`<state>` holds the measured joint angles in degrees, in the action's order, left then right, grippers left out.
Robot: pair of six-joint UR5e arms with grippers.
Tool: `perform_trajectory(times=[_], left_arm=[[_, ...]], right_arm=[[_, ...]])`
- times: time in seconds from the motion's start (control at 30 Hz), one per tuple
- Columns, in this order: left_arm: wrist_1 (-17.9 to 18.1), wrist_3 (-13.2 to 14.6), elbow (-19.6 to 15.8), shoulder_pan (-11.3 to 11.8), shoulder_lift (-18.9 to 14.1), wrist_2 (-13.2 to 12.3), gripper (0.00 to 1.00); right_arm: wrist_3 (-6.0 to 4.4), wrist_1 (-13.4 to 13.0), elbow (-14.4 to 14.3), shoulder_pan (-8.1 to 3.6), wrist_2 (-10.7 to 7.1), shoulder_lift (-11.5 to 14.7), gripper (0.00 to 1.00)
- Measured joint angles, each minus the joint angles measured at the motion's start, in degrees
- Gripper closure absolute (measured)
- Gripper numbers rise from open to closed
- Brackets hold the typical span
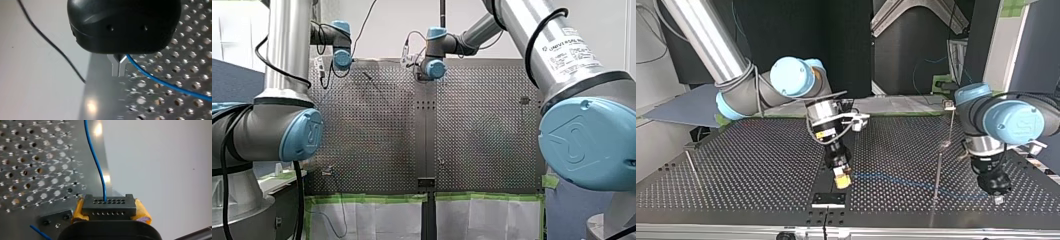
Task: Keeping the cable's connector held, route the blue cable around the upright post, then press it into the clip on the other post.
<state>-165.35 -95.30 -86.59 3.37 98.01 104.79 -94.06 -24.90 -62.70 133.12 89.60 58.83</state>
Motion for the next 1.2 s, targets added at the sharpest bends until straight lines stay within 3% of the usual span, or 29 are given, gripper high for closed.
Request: perform_trajectory(times=[0.37,0.63,0.87,1.2], left_arm=[[-0.43,-1.14,0.21,-0.47,2.21,-4.12,1.0],[-0.86,-3.7,0.21,-0.68,2.29,-3.1,1.0],[-1.94,-6.3,0.19,-0.91,3.29,-2.88,1.0],[-4.45,-7.96,-0.83,-1.4,4.67,-2.17,1.0]], right_arm=[[0.52,1.56,0.38,-0.02,1.04,-0.9,1.0],[1.35,3.48,0.33,-0.01,2.22,-2.0,1.0],[2.75,6.22,-1.16,-0.04,2.69,-3.08,1.0],[2.98,6.53,-3.23,-0.09,3.16,-3.2,1.0]])
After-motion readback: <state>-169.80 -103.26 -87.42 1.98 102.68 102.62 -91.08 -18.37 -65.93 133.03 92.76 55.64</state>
